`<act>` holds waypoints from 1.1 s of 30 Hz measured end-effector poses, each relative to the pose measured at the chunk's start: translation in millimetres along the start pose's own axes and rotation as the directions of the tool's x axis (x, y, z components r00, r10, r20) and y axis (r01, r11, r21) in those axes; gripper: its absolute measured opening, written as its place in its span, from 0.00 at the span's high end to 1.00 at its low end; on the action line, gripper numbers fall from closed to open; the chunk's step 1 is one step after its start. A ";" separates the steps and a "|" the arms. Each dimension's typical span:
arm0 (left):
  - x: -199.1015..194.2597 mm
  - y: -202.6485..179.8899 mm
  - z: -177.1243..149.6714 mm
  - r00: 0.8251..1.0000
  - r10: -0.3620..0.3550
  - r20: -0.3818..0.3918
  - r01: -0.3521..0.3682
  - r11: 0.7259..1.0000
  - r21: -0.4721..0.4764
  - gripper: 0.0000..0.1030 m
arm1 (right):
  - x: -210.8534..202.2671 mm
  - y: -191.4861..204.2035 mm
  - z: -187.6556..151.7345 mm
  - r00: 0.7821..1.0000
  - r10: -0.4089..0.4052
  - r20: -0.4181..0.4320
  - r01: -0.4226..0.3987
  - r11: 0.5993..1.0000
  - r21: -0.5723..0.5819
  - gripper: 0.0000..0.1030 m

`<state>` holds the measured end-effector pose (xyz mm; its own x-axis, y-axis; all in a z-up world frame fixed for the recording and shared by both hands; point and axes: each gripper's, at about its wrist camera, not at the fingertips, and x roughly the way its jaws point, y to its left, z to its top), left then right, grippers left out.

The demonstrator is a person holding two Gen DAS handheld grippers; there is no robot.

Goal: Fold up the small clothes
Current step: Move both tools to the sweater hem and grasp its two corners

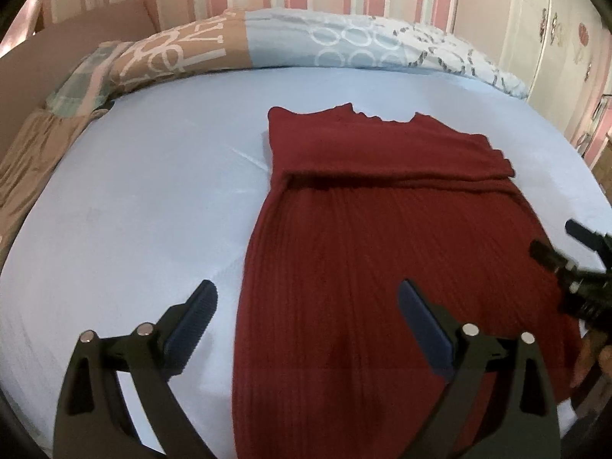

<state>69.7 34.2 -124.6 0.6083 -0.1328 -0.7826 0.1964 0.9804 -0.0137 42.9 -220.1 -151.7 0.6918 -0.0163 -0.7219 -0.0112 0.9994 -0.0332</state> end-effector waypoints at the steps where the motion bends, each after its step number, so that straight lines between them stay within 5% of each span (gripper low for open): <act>1: -5.4 0.4 -4.9 1.000 0.001 0.006 -0.001 1.000 -0.002 0.02 | -3.1 2.6 -7.2 1.000 -0.002 -0.007 0.002 1.000 -0.010 0.03; 16: -46.9 16.5 -101.4 0.999 -0.034 -0.027 0.035 0.999 0.008 0.02 | -73.2 -12.6 -104.3 0.999 -0.035 0.008 0.035 0.999 0.001 0.03; 26: -33.4 28.1 -136.2 0.983 -0.136 -0.122 0.123 0.987 -0.104 0.02 | -85.2 -26.1 -117.5 0.998 -0.055 0.003 0.055 0.998 0.043 0.03; 30: -28.2 31.5 -144.1 0.982 -0.112 -0.152 0.097 0.990 -0.101 0.03 | -85.3 -25.2 -119.8 0.998 -0.066 -0.001 0.066 0.997 0.031 0.03; 33: -23.6 31.5 -148.9 0.977 -0.109 -0.185 0.094 0.992 -0.090 0.39 | -84.7 -26.3 -123.3 0.997 -0.077 -0.014 0.077 0.997 0.020 0.03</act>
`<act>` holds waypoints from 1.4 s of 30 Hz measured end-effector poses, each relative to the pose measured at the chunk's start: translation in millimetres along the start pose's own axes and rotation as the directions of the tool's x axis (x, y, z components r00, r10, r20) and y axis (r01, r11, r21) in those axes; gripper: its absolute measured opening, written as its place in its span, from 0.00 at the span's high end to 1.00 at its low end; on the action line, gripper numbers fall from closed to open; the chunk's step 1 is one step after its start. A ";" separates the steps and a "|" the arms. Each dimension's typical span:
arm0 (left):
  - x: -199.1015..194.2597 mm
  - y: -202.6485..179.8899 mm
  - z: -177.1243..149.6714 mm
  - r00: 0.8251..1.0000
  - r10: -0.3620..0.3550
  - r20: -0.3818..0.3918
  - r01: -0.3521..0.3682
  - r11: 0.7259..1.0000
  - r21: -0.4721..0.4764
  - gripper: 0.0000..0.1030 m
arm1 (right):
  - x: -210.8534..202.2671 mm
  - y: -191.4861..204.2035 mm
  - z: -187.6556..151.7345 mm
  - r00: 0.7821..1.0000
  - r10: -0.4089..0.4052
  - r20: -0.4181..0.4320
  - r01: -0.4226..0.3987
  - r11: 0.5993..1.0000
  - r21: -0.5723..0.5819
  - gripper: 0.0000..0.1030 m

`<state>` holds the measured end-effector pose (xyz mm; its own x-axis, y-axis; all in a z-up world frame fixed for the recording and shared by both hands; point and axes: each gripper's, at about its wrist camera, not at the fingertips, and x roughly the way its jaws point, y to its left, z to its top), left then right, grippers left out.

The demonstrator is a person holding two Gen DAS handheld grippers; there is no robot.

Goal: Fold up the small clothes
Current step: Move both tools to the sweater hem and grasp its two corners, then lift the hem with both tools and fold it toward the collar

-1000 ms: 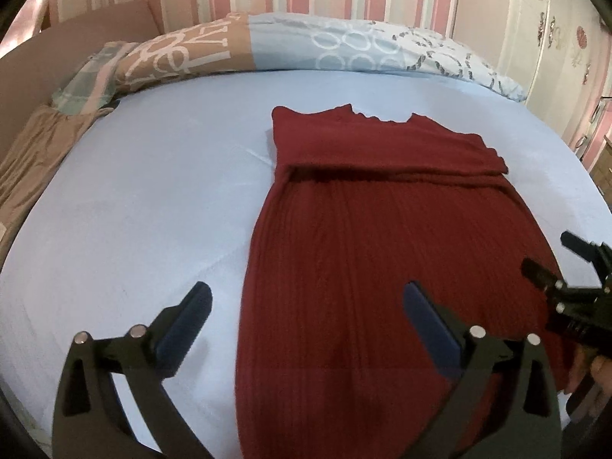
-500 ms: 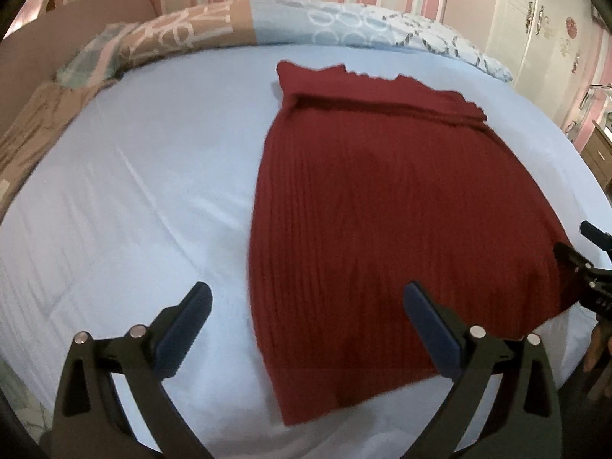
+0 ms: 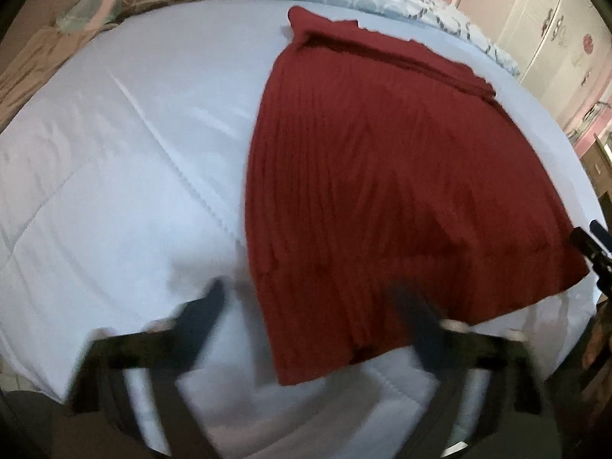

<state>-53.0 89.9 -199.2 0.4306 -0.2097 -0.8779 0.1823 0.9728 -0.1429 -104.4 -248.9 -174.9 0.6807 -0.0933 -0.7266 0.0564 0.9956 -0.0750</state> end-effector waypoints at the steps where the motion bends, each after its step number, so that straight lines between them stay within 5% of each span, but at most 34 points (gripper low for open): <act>1: 2.1 -0.6 -0.9 1.000 0.001 -0.012 0.000 1.000 0.005 0.47 | 0.9 -1.0 -2.1 1.000 -0.008 -0.012 0.008 1.000 0.001 0.03; 5: -2.5 -8.3 -2.0 1.000 -0.008 -0.005 0.009 0.999 0.043 0.71 | 2.9 -12.5 -12.6 0.998 0.005 -0.065 -0.001 0.998 0.063 0.03; 17: -2.3 -13.8 -1.9 1.000 0.000 0.010 -0.001 0.998 0.066 0.74 | 25.6 -29.5 -30.4 0.981 -0.003 -0.192 0.031 0.990 0.139 0.05; 19: -2.0 -13.9 -0.7 1.000 0.000 0.012 -0.001 0.998 0.065 0.74 | 32.1 -28.7 -31.9 0.977 0.018 -0.214 0.012 0.990 0.141 0.13; 22: -2.2 -13.5 -1.0 1.000 0.002 0.016 -0.003 0.998 0.068 0.74 | 35.3 -27.6 -32.5 0.972 0.070 -0.224 -0.035 0.987 0.156 0.40; 26: -2.7 -15.7 1.0 0.999 0.022 0.027 -0.024 0.996 0.081 0.82 | 26.5 -18.7 -26.2 0.979 0.075 -0.189 -0.055 0.993 0.108 0.75; 27: -3.6 -15.5 2.1 0.999 0.023 0.029 -0.025 0.996 0.080 0.83 | 24.5 -19.9 -24.6 0.980 0.084 -0.180 -0.064 0.991 0.114 0.77; 42: -42.7 -27.3 67.0 0.971 0.061 0.231 -0.086 0.992 0.098 0.90 | -19.7 -33.4 59.3 0.989 0.118 0.090 -0.124 0.990 0.065 0.83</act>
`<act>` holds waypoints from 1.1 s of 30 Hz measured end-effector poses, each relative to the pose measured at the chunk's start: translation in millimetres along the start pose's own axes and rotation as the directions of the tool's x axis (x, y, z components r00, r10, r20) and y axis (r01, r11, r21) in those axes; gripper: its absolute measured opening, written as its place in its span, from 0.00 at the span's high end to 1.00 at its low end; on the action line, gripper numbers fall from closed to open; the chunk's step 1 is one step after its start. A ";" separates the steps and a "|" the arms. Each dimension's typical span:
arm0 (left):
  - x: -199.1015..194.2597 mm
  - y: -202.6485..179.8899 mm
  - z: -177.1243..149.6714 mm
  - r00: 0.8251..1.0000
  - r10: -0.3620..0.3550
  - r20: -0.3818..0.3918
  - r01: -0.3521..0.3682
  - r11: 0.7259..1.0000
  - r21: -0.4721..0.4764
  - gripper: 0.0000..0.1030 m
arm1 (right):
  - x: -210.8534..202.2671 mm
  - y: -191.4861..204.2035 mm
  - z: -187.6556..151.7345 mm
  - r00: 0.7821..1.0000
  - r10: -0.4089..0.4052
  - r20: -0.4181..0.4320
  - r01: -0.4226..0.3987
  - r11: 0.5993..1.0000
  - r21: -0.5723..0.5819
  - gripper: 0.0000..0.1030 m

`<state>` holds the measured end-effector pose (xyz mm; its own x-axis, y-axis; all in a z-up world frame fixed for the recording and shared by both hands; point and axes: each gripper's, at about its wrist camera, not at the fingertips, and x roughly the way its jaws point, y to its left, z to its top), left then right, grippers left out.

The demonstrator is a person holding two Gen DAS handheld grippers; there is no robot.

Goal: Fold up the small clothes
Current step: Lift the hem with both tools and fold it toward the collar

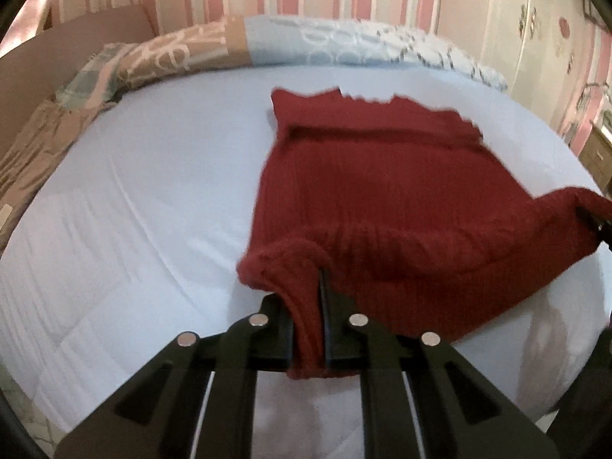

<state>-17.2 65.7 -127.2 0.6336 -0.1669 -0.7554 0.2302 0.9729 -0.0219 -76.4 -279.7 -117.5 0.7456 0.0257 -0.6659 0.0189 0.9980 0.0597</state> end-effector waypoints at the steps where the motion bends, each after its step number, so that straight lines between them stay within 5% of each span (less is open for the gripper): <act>1: -2.0 2.4 6.9 1.000 0.003 0.018 -0.003 1.000 -0.004 0.90 | -1.6 0.5 4.6 1.000 0.004 0.012 -0.004 1.000 -0.003 0.83; 11: 17.5 6.2 72.4 0.988 0.061 0.138 -0.066 0.998 0.025 0.90 | 28.5 -2.1 62.7 0.995 0.015 0.096 -0.010 0.999 -0.045 0.83; 21: 80.7 14.9 184.7 0.974 0.043 0.222 -0.052 0.998 0.035 0.90 | 102.3 -38.5 150.8 0.988 0.048 0.146 -0.058 0.996 0.064 0.83; 27: 151.7 10.3 236.9 0.983 0.041 0.178 -0.052 0.997 0.058 0.90 | 176.2 -53.6 188.0 0.996 0.028 0.086 -0.036 0.995 0.098 0.83; 33: 230.4 9.8 251.7 0.995 0.057 0.084 -0.065 0.993 0.097 0.90 | 260.8 -63.3 194.0 0.999 0.025 -0.047 -0.018 0.991 0.131 0.83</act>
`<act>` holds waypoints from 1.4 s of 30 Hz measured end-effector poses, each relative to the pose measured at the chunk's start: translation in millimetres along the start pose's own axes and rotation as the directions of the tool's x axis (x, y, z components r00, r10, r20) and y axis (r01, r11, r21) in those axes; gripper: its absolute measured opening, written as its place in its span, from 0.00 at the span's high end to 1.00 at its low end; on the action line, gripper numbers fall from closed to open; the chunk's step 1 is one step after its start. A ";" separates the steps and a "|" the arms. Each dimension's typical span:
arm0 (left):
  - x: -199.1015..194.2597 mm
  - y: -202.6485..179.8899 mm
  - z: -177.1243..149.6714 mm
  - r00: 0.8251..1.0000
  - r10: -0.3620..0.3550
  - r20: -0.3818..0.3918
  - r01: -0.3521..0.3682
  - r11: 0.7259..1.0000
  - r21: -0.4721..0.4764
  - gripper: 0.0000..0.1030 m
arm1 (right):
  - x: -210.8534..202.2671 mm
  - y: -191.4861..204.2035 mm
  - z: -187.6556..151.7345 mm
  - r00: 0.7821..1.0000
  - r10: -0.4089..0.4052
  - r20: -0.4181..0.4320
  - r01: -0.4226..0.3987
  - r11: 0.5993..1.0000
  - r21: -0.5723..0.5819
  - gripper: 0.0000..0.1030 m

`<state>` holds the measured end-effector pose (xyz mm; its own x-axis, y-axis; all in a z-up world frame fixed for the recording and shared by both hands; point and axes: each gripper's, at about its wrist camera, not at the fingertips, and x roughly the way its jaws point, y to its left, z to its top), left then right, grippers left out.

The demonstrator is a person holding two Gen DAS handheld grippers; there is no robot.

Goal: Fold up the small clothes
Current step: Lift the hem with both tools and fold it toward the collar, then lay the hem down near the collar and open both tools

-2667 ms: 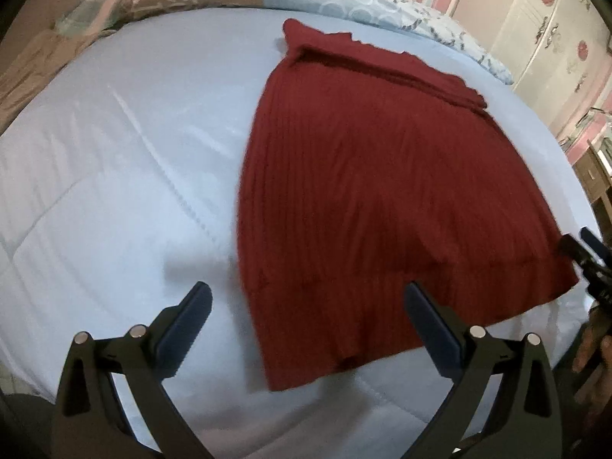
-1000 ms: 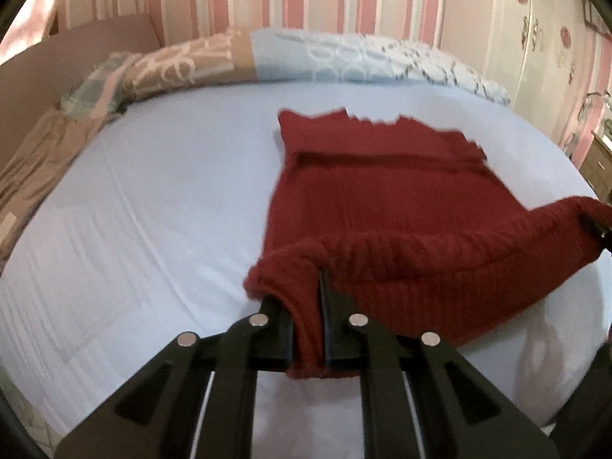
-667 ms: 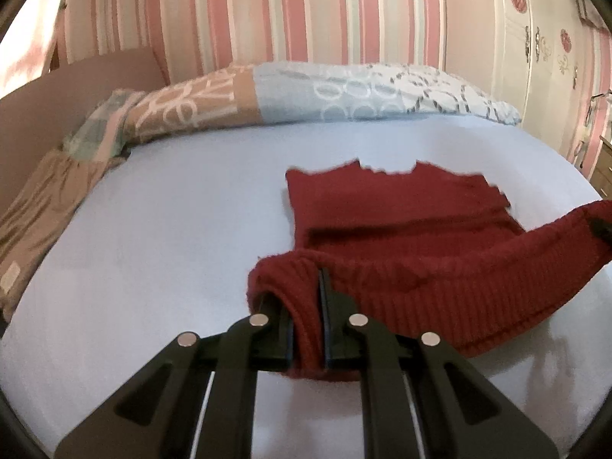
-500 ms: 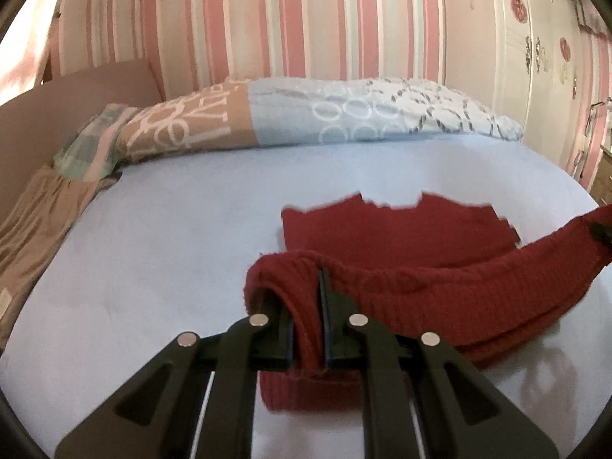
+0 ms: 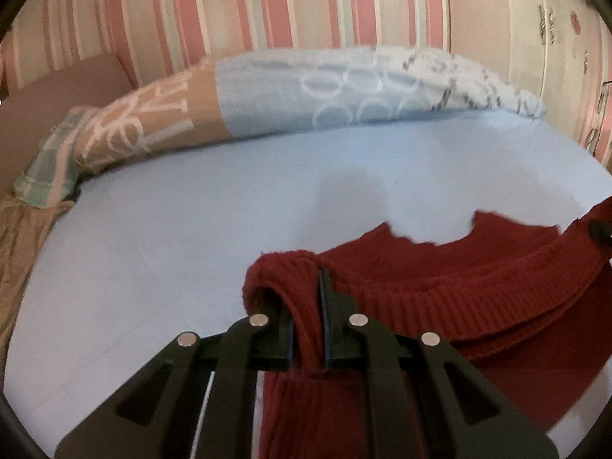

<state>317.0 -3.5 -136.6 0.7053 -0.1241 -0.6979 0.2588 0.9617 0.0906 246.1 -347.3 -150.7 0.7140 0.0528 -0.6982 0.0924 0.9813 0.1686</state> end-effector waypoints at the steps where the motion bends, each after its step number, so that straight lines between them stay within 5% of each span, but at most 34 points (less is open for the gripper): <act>1: 9.3 1.7 -1.4 1.000 -0.003 -0.016 0.003 1.000 -0.005 0.90 | 10.9 -1.0 -0.7 1.000 -0.009 -0.015 0.009 1.000 0.003 0.83; 9: 39.8 0.9 -13.1 0.997 0.020 -0.074 -0.019 1.000 0.014 0.86 | 42.4 -4.1 -7.1 0.997 -0.014 -0.075 0.013 1.000 -0.012 0.77; 11: 37.3 1.0 -12.9 0.997 0.010 -0.072 -0.009 1.000 0.015 0.82 | 36.2 -1.7 -3.9 0.999 0.008 -0.054 -0.009 1.000 -0.022 0.54; 13: 32.2 4.8 -8.3 0.998 -0.007 -0.067 0.007 1.000 0.001 0.74 | 22.1 0.8 3.6 0.999 0.037 -0.007 -0.037 0.999 -0.028 0.43; 14: 28.3 6.8 -5.7 0.998 -0.010 -0.061 0.010 1.000 -0.005 0.63 | 14.6 1.3 7.7 0.999 0.047 0.014 -0.047 0.999 -0.027 0.43; 21: -18.7 12.2 4.3 0.999 -0.035 0.040 0.036 0.999 -0.012 0.61 | -11.0 14.8 14.5 0.996 0.069 0.057 -0.064 0.995 -0.079 0.39; 23: -27.0 12.2 1.7 0.998 0.010 0.069 -0.008 0.999 -0.036 0.22 | -2.7 20.9 8.5 0.997 0.064 0.031 -0.060 0.993 -0.104 0.39; 24: -28.5 17.1 2.6 0.996 0.019 0.082 -0.014 0.998 -0.064 0.21 | 3.2 24.1 4.9 0.998 0.062 0.013 -0.060 0.992 -0.112 0.40; 31: 5.6 67.1 23.2 0.995 0.094 0.018 -0.091 0.985 -0.148 0.22 | 22.2 27.5 -2.2 0.998 0.055 -0.021 -0.057 0.993 -0.106 0.40; 33: 2.4 67.8 21.5 0.998 0.066 0.017 -0.063 0.985 -0.161 0.22 | 27.7 26.8 -1.9 0.998 0.051 -0.032 -0.054 0.994 -0.098 0.40; 38: 7.3 15.7 13.4 1.000 -0.029 0.002 0.029 0.996 -0.085 0.21 | 39.9 46.6 1.9 0.996 0.076 -0.043 -0.080 0.990 -0.118 0.40; 42: 32.3 -32.6 6.6 0.996 0.086 -0.002 -0.086 0.995 0.047 0.21 | 68.5 57.1 2.1 0.993 0.036 -0.110 -0.053 0.987 -0.154 0.39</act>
<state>335.7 -40.4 -157.4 0.7239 -0.0403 -0.6887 0.2279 0.9562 0.1837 301.8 -288.0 -187.5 0.6363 0.1080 -0.7639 -0.0532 0.9939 0.0962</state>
